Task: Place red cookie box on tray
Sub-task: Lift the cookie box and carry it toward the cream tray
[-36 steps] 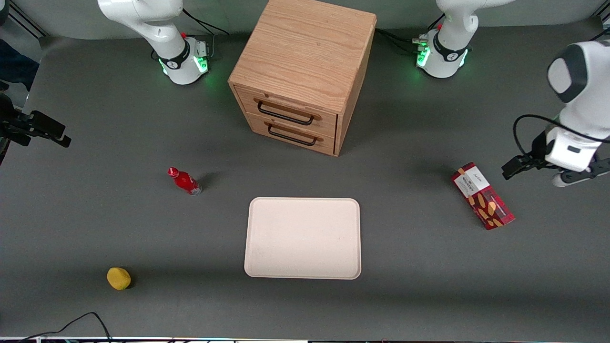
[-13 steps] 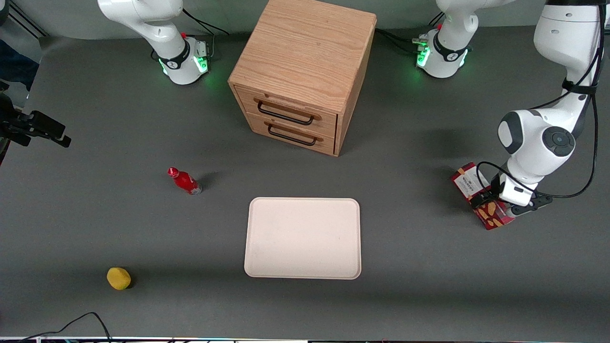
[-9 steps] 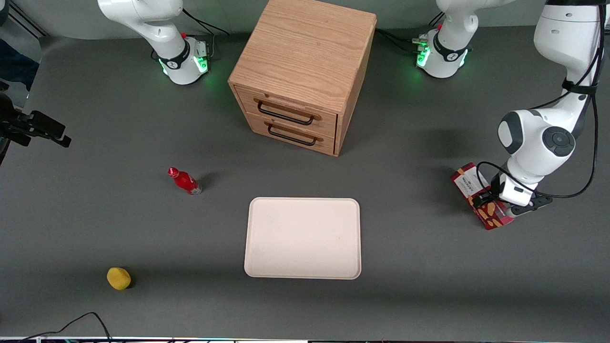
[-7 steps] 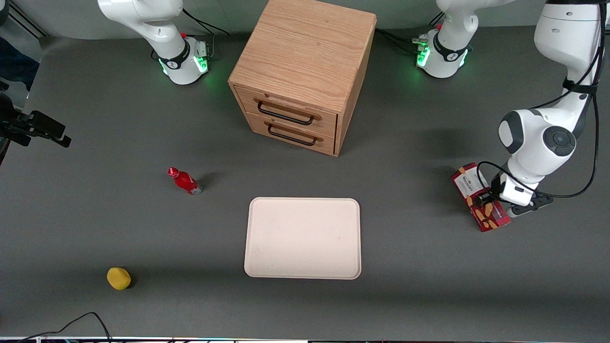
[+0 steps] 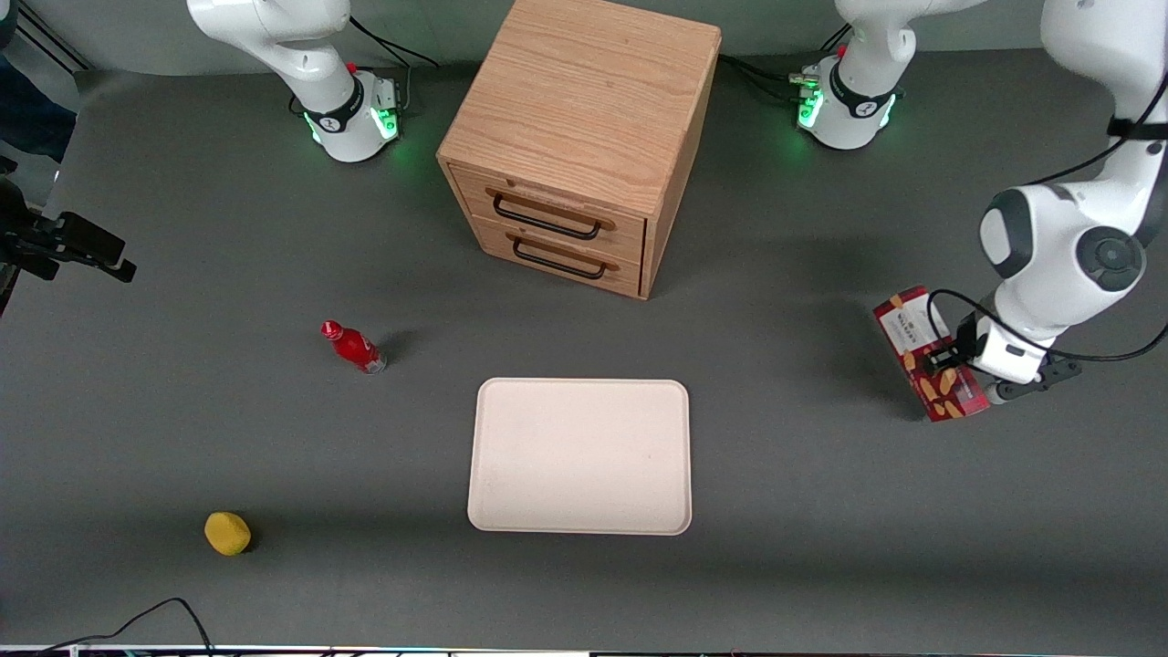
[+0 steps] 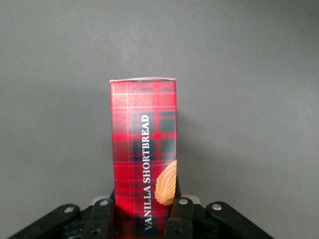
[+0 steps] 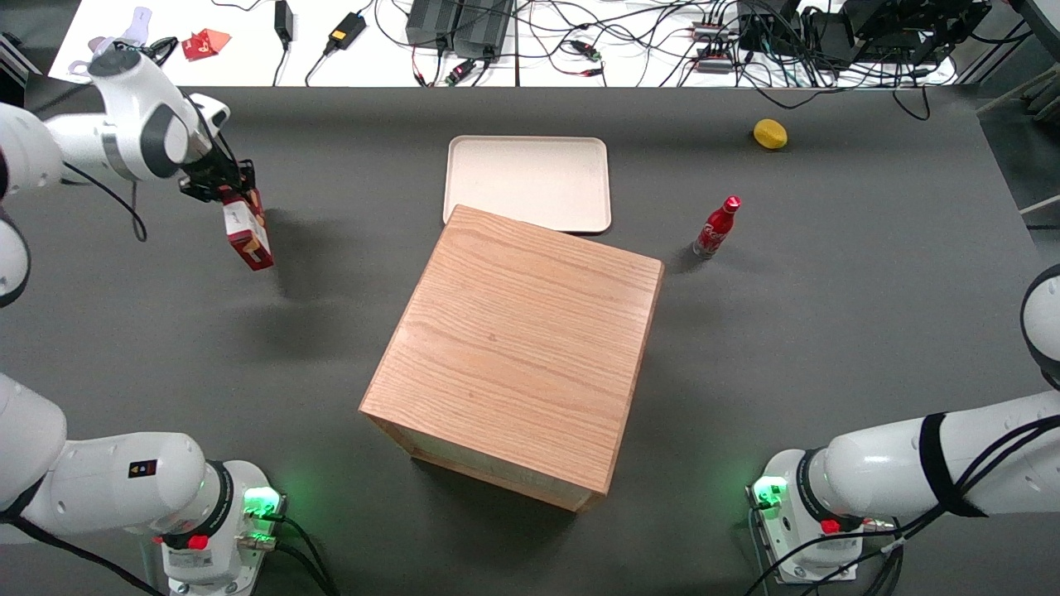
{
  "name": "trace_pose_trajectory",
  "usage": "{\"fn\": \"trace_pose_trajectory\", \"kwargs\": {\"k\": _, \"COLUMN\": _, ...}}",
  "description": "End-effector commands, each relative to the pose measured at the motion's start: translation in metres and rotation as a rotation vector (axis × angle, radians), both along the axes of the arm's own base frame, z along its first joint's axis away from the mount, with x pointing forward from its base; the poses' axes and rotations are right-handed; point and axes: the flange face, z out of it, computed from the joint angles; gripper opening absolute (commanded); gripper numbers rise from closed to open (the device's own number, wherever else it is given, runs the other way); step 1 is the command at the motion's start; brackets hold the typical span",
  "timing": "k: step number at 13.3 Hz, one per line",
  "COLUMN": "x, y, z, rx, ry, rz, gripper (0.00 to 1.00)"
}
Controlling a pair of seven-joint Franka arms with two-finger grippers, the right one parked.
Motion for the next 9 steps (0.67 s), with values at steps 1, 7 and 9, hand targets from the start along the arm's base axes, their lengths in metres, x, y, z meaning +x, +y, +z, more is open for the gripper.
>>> {"fn": "trace_pose_trajectory", "kwargs": {"k": 1, "x": -0.010, "y": -0.005, "z": 0.076, "rx": 0.009, "ry": 0.057, "rz": 0.002, "gripper": 0.00}}
{"fn": "trace_pose_trajectory", "kwargs": {"k": 7, "x": -0.007, "y": -0.007, "z": 0.223, "rx": 0.009, "ry": 0.153, "rz": -0.029, "gripper": 0.00}}
{"fn": "trace_pose_trajectory", "kwargs": {"k": 9, "x": -0.008, "y": -0.013, "z": 0.257, "rx": 0.008, "ry": 0.155, "rz": -0.038, "gripper": 0.00}}
